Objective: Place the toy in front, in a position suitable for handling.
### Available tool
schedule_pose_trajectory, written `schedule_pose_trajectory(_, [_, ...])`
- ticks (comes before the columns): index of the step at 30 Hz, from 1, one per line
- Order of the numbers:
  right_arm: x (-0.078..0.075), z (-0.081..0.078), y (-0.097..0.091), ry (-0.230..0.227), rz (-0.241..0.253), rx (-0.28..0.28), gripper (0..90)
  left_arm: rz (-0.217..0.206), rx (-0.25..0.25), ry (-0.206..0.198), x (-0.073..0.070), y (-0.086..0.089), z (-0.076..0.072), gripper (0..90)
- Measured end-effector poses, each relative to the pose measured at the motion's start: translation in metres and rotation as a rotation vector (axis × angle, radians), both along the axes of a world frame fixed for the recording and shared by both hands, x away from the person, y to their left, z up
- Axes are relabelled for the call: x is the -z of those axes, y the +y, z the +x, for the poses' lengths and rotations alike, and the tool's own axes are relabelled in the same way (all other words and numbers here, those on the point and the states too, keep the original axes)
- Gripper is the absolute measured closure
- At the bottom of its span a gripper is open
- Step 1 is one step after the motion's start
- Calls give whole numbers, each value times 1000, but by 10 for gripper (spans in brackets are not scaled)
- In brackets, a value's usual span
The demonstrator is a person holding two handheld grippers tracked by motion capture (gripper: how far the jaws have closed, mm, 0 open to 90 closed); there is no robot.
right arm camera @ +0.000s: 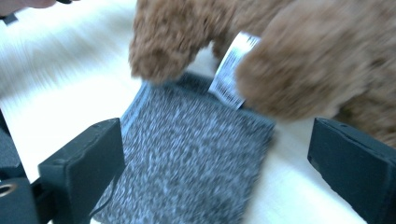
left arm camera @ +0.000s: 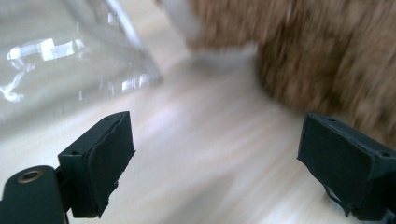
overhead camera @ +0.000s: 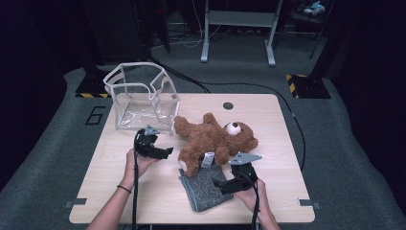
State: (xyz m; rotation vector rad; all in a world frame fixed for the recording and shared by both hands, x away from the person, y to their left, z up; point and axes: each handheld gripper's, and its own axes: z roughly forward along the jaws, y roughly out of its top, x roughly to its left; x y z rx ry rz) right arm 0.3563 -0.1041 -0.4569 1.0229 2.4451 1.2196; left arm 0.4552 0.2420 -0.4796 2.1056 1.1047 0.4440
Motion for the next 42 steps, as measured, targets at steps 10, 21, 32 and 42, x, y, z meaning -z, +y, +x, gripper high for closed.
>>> schedule_pose_trajectory(10, [47, -14, 35, 76, -85, -59, 17, 35, -54, 43, 39, 11, -25, 84])
schedule_pose_trajectory(21, [61, -12, 39, 51, -156, -23, 254, 33, -88, -12, 49, 10, -34, 78])
schedule_pose_trajectory(32, [60, -6, 21, 42, -118, 31, 731, 21, -87, -29, 51, 11, -36, 78])
schedule_pose_trajectory(42, [59, -14, 5, 17, -75, 24, 797, 19, -89, -29, 51, 11, -36, 78])
